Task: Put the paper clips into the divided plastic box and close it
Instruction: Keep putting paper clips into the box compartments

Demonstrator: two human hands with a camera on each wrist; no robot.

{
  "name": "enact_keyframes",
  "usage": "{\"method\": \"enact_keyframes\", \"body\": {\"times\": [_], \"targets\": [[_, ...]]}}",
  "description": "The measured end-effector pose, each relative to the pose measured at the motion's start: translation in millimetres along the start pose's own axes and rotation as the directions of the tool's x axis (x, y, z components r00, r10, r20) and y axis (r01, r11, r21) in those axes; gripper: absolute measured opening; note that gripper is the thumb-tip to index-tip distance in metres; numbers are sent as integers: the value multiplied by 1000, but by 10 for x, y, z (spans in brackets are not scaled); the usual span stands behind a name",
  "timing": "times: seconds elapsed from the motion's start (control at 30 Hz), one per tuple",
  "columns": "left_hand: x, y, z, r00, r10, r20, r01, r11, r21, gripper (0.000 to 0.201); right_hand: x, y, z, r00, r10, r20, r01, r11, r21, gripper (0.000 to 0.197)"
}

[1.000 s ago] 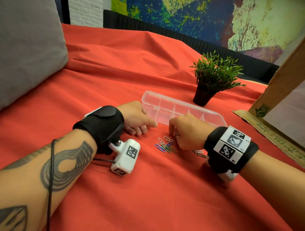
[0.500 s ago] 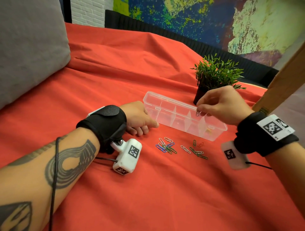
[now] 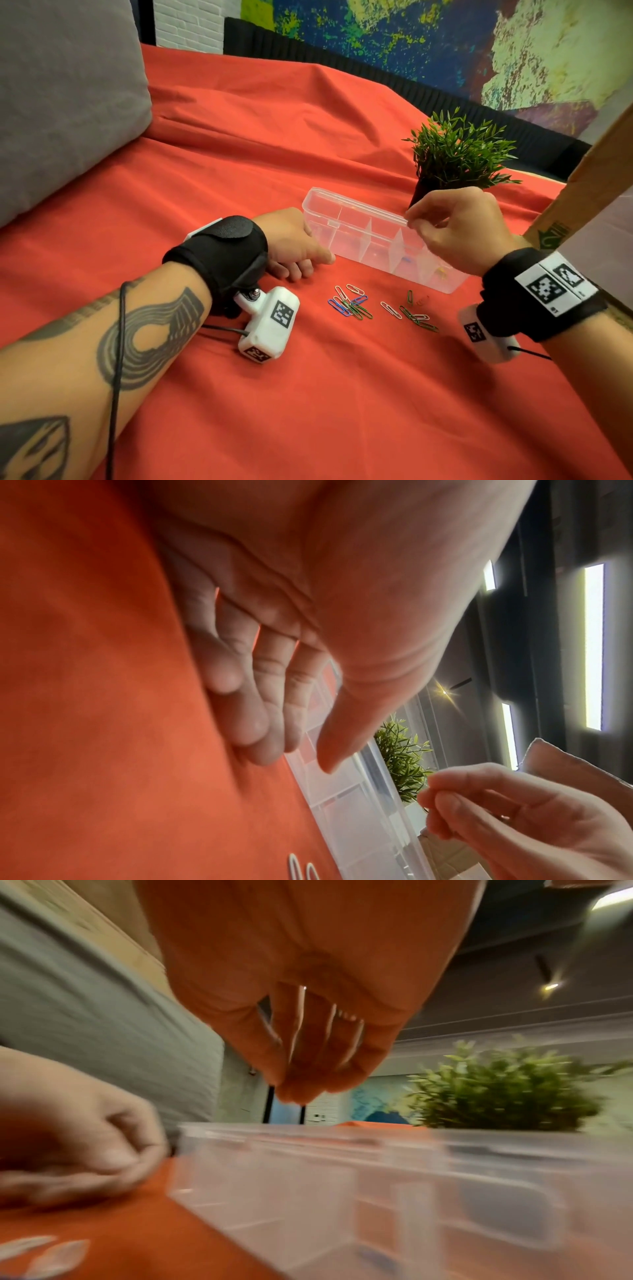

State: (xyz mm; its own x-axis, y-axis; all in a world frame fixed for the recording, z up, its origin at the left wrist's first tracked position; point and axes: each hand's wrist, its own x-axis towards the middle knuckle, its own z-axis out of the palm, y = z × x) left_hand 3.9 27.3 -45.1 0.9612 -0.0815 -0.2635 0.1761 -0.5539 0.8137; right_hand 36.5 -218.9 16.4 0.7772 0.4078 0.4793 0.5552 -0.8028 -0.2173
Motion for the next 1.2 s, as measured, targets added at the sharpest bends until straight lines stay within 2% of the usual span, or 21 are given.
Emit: {"method": "enact_keyframes", "body": {"times": [0.07,0.13,0.23,0.33,0.47,0.6,0.8,0.87,1.03,1.1,1.2], "targets": [[0,5,2,1000,-4,1,4,1000,0,26,-93,-165,31,990,-88,111,86,996,26,17],[-7,9,2,1000,-6,5,6,1000,1,26,-190,-338,77,955,-159,250,155,987,36,17],[-14,8,2,1000,-3,1,3,1000,1,26,-310,-549,147,861,-201,467,200,978,53,21],[-17,5,2,1000,-1,-2,1,1000,-4,26,-365,-618,219,781,-178,599,223,975,-1,29],[-16,11,4,1000,2,-3,-2,1000,-9,26,-356,-624,262,767,-147,624,212,977,-31,32],[-30,12,8,1000,4,-9,-4,1000,-11,25,-351,-631,274,770,-120,626,212,974,-74,25],[-33,10,4,1000,4,-9,-4,1000,-10,26,-389,-656,292,730,-94,677,217,971,-100,25],[-34,8,4,1000,2,-11,-2,1000,-7,26,-392,-646,285,736,-104,669,216,973,-86,25],[-34,11,5,1000,-2,-10,2,1000,-8,25,-353,-559,202,805,-65,589,148,985,-93,20],[-32,14,6,1000,-3,-9,3,1000,-9,25,-356,-555,200,801,-37,597,136,983,-122,19],[-30,24,7,1000,-4,-10,4,1000,2,24,-350,-578,227,777,-9,630,125,982,-140,28]]}}
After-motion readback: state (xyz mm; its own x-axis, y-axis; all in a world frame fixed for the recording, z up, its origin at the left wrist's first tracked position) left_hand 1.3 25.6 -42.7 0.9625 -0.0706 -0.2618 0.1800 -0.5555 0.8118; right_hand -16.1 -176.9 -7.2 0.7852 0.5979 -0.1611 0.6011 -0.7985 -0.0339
